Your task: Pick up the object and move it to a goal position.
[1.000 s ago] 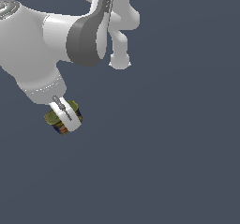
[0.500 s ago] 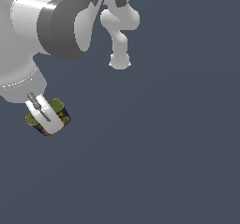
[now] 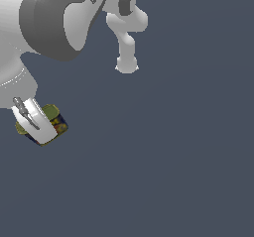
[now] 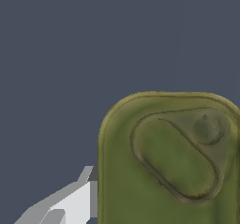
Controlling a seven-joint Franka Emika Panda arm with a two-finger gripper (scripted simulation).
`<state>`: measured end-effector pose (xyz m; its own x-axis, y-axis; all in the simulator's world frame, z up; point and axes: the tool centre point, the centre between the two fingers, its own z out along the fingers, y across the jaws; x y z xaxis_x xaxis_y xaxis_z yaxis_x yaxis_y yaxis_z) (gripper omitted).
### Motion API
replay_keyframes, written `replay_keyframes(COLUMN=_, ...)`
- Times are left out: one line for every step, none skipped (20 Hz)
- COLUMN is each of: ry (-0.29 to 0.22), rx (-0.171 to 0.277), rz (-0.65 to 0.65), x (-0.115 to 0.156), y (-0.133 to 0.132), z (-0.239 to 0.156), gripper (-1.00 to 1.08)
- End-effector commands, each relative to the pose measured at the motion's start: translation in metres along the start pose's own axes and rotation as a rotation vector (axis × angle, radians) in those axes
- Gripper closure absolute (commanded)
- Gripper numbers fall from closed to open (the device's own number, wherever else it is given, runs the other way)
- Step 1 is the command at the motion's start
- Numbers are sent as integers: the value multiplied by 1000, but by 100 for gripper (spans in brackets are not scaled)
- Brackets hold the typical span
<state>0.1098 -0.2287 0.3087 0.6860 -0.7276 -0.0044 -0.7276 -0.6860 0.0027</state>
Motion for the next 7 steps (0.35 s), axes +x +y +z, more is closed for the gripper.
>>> replay_keyframes(ry=4, rx=3, rz=0, x=2, y=0, z=-5, gripper=108)
replay_keyframes(ry=4, rx=3, rz=0, x=3, y=0, z=-5, gripper=108)
replay_keyframes(ry=4, rx=3, rz=0, x=4, y=0, z=-6, gripper=108)
replay_keyframes(ry=4, rx=3, rz=0, x=4, y=0, z=-6, gripper=108)
replay_keyframes(ry=4, rx=3, rz=0, x=4, y=0, z=-6, gripper=108)
replay_keyframes(ry=4, rx=3, rz=0, x=4, y=0, z=-6, gripper=108)
replay_keyframes(ry=4, rx=3, rz=0, x=4, y=0, z=-6, gripper=108)
